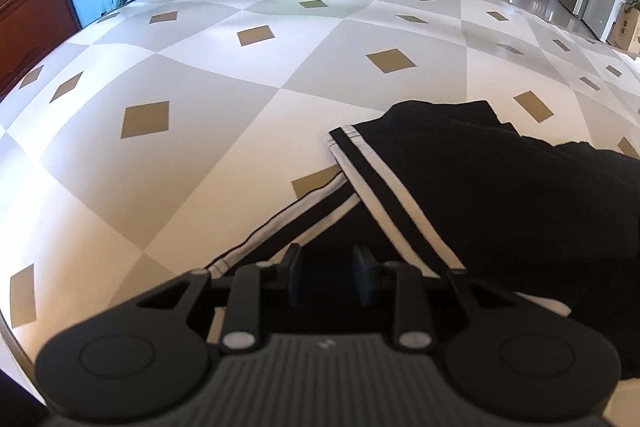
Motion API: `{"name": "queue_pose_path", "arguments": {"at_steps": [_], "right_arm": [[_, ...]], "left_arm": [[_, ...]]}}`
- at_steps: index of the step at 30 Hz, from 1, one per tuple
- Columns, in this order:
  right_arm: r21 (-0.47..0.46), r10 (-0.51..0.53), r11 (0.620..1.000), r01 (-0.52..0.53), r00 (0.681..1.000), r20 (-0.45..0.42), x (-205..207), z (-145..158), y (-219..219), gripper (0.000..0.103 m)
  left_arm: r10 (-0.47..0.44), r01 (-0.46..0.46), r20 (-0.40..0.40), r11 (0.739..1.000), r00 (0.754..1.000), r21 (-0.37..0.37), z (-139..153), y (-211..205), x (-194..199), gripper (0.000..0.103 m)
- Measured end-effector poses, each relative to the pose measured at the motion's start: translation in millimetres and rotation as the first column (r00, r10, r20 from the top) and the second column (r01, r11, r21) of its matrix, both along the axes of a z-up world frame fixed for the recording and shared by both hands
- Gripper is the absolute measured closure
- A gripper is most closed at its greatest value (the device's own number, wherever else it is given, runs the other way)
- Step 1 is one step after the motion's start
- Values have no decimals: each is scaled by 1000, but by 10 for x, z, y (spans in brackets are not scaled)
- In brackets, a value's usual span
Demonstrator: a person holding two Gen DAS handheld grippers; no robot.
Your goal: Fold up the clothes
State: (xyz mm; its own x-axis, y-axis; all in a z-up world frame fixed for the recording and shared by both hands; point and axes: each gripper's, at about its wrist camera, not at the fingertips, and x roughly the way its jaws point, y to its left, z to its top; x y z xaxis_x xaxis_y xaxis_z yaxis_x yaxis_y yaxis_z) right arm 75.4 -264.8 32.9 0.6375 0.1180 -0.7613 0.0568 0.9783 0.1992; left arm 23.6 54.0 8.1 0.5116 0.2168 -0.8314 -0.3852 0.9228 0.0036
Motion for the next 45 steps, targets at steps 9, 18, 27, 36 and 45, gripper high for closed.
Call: {"name": "queue_pose_path", "arguments": {"at_steps": [9,18,27,36,45], "right_arm": [[153,62,985,-79,992,112,17,354,-149,55],[103,202,972,-213,974,107,387,448,81,50],[88,357,929,-359,933,40,759,275,188,46],[140,492,862,-487,871,-4,1135,98,159,43],[182,559,819,-544,828,-40,1301,-74,171,40]], "left_arm": [[18,-16,24,996,1000,-84,102,33,-51,70],[-174,180,71,979,982,-92,201,-334,6,65],[-247,251,65,965,967,-78,160,-495,98,60],[-312,314,55,948,949,-45,96,-635,176,60],[-322,325,58,944,945,-63,48,-671,274,56]]}}
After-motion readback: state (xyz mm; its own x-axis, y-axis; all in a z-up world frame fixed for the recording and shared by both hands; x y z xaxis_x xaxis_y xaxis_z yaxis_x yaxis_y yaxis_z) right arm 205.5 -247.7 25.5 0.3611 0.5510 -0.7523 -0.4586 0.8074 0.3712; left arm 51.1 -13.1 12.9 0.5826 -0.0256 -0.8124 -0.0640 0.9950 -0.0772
